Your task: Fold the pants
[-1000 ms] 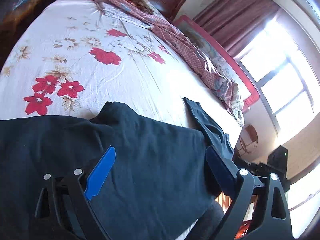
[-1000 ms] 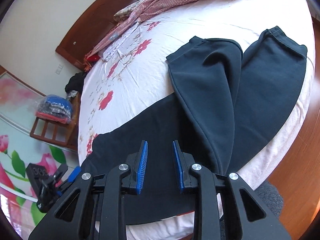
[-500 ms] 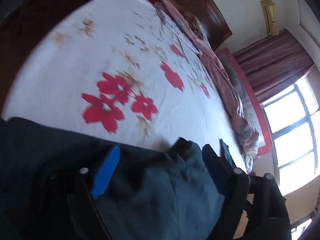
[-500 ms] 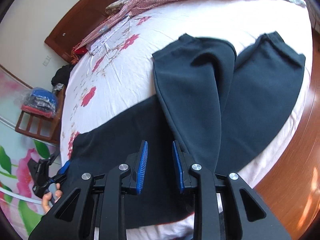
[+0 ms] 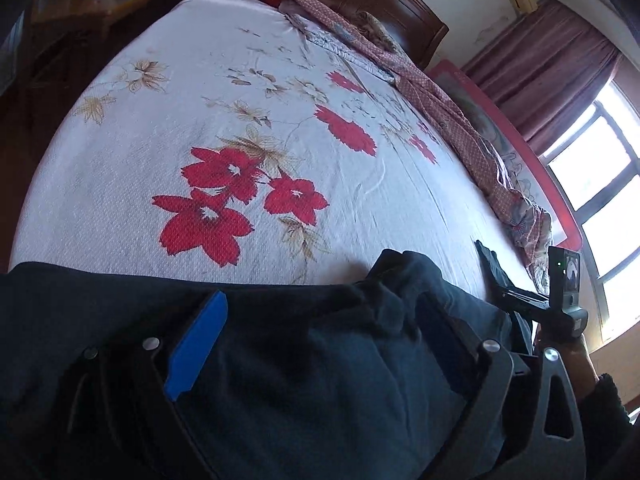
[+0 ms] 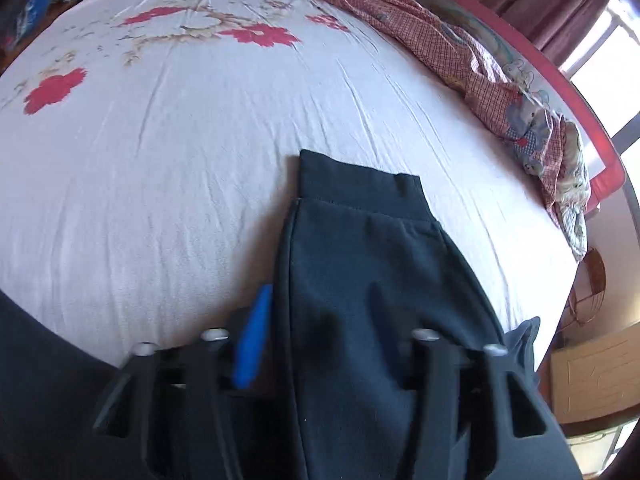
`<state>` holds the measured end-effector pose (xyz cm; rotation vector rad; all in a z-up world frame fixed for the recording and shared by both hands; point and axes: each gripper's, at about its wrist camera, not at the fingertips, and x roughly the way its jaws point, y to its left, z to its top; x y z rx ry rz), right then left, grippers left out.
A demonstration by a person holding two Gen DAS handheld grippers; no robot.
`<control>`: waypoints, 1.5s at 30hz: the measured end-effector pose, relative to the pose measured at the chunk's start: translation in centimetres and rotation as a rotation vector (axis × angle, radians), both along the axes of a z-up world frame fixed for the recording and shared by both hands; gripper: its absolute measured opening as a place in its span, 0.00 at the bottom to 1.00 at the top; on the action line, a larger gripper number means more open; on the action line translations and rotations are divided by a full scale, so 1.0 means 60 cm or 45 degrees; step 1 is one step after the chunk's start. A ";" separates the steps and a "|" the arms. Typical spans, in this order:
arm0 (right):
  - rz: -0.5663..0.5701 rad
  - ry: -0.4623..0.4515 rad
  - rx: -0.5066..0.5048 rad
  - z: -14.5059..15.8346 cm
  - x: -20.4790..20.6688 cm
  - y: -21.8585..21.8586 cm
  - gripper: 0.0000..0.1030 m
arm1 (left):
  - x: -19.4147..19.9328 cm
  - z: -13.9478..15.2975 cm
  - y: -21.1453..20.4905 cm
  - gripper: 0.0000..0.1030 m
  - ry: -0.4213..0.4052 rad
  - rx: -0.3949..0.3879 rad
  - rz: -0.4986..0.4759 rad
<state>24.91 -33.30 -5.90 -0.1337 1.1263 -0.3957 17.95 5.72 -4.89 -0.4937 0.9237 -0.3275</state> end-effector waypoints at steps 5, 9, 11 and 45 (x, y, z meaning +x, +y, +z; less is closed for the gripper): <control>-0.213 -0.349 0.492 0.090 -0.060 -0.108 0.05 | 0.002 0.001 -0.005 0.97 -0.015 0.022 -0.017; -0.485 -0.737 0.882 0.141 -0.207 -0.250 0.05 | 0.001 0.001 -0.005 0.97 -0.020 0.030 -0.021; -0.617 -0.856 0.957 0.133 -0.285 -0.312 0.05 | 0.000 0.001 -0.002 0.97 -0.028 0.017 -0.020; -0.741 -0.414 1.251 0.029 -0.221 -0.267 0.44 | -0.018 0.004 -0.006 0.98 -0.055 0.110 -0.028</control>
